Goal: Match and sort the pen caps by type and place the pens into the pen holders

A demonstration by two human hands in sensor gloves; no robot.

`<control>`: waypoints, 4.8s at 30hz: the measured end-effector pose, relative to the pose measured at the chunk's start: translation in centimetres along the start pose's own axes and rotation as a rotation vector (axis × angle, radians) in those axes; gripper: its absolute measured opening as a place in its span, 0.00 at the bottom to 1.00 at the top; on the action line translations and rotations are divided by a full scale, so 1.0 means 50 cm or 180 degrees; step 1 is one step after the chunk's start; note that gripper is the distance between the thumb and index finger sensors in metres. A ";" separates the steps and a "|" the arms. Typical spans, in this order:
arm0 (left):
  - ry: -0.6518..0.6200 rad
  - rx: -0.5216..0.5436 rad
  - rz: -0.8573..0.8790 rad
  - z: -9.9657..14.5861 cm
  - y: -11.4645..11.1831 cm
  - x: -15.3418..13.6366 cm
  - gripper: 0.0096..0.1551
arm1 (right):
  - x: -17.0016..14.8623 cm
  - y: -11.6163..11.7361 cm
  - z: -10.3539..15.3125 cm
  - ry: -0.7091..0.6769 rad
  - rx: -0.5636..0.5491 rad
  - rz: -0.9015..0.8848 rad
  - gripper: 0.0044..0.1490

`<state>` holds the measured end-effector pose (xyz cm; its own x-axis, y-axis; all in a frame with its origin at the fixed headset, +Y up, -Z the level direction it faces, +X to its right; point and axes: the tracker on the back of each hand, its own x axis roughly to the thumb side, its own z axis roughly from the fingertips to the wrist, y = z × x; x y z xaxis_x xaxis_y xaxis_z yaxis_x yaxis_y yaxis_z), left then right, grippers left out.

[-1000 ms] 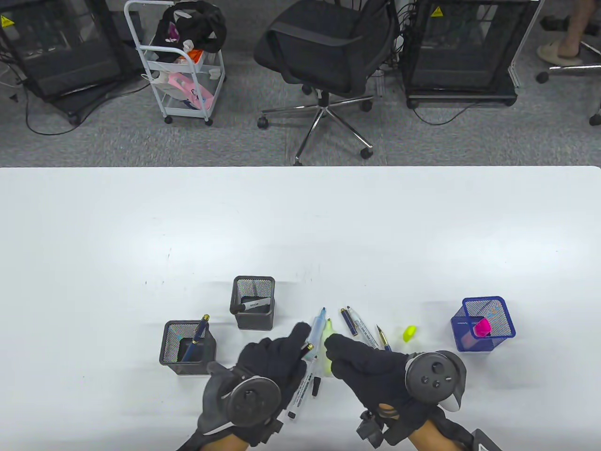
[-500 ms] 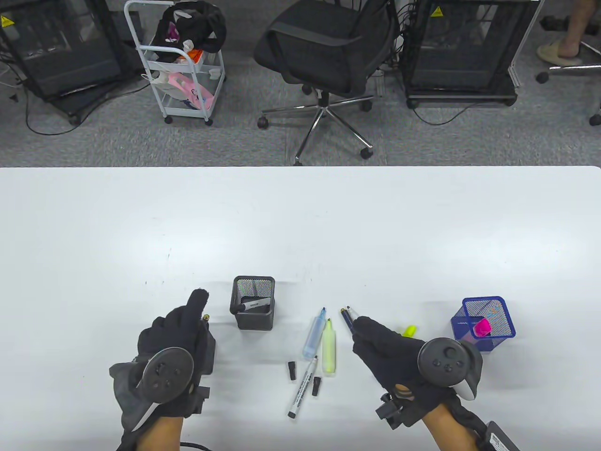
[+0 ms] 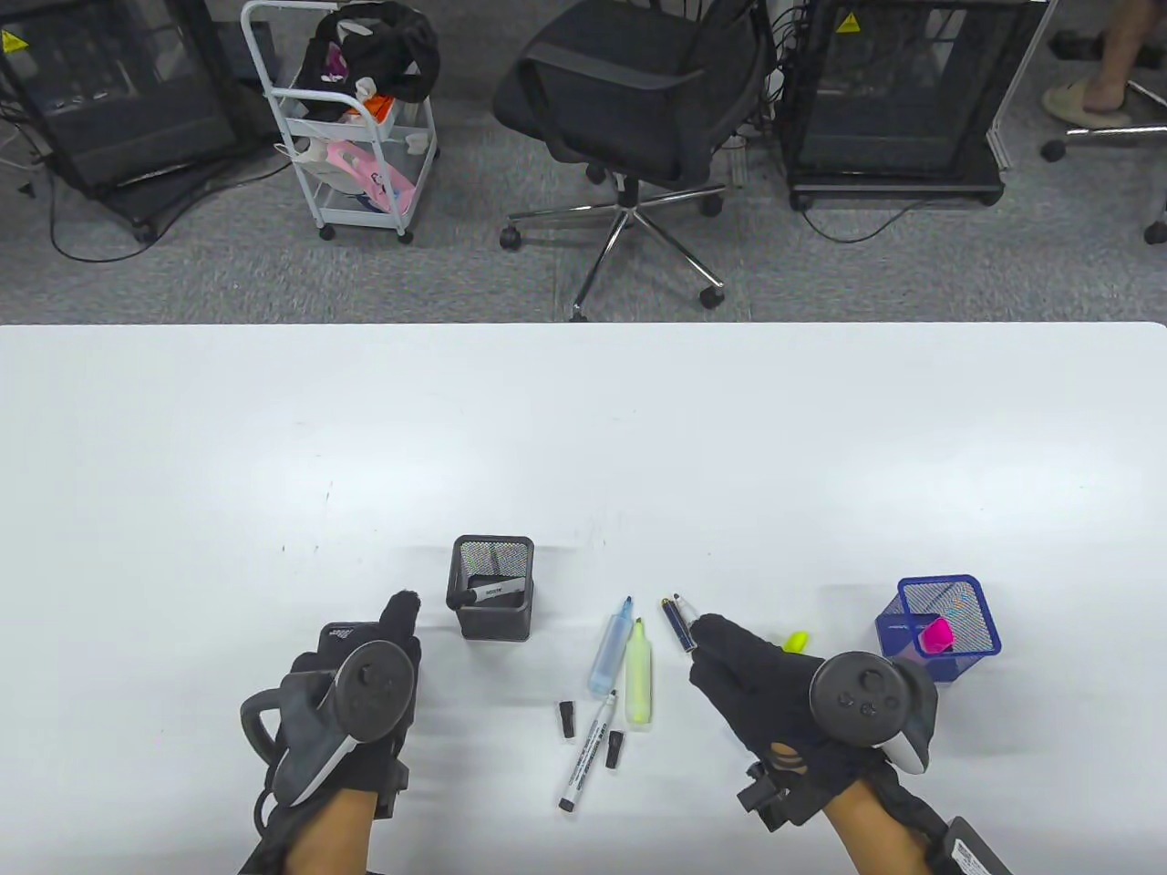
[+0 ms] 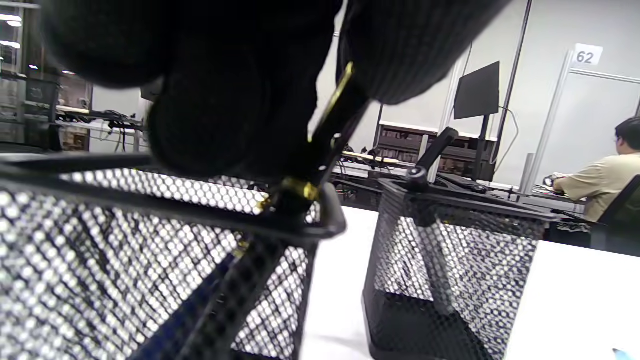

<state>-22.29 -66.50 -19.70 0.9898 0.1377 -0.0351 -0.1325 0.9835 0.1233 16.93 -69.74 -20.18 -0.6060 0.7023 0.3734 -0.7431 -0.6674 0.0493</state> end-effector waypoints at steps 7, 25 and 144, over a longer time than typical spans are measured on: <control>-0.0125 0.0470 0.0041 0.034 0.062 0.044 0.29 | -0.006 -0.017 -0.001 0.0034 -0.0100 -0.0011 0.36; -0.0821 -0.1364 -0.0842 -0.081 -0.159 0.384 0.36 | -0.023 -0.071 -0.003 0.0016 -0.0177 -0.0093 0.37; -0.1611 -0.0779 0.2001 0.068 -0.076 0.276 0.31 | 0.085 0.005 0.011 -0.0401 0.0165 -0.0045 0.31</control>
<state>-7.93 -68.73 -17.26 0.6240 0.6563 0.4241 -0.6164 0.7470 -0.2491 14.33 -67.04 -18.04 -0.5527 0.6774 0.4855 -0.7337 -0.6717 0.1019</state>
